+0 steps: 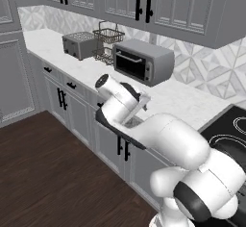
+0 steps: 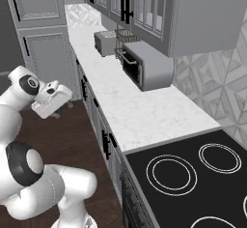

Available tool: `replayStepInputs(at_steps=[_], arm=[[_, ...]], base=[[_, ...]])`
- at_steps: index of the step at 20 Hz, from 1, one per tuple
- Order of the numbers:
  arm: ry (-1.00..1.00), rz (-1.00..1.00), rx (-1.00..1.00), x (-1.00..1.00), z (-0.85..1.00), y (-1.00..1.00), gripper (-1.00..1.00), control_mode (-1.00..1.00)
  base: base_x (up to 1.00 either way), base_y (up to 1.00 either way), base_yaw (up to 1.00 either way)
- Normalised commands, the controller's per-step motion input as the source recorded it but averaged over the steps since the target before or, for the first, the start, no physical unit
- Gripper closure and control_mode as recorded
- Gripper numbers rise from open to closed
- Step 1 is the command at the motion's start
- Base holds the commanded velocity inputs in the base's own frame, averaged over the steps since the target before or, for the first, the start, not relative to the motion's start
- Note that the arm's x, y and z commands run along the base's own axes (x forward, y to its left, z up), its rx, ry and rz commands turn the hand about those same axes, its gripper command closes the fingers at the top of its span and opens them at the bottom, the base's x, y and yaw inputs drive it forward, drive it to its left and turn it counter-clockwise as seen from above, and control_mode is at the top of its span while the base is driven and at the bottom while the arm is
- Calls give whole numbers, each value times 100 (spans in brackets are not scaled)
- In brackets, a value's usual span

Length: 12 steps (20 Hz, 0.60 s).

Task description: Take a straw from the drawer in front and place it inside the glass cup on the dining counter.

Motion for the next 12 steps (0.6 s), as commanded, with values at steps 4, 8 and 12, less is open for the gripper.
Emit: replayStepInputs(at_steps=[4,8,12], arm=[[10,-7,-30,4,-89,5,-100,-100],[9,-7,-29,0,-87,0,-100,-100],[2,-12,-21,1,-52,-1,-100,-100]], base=[[0,0,0],[0,0,0],[0,0,0]])
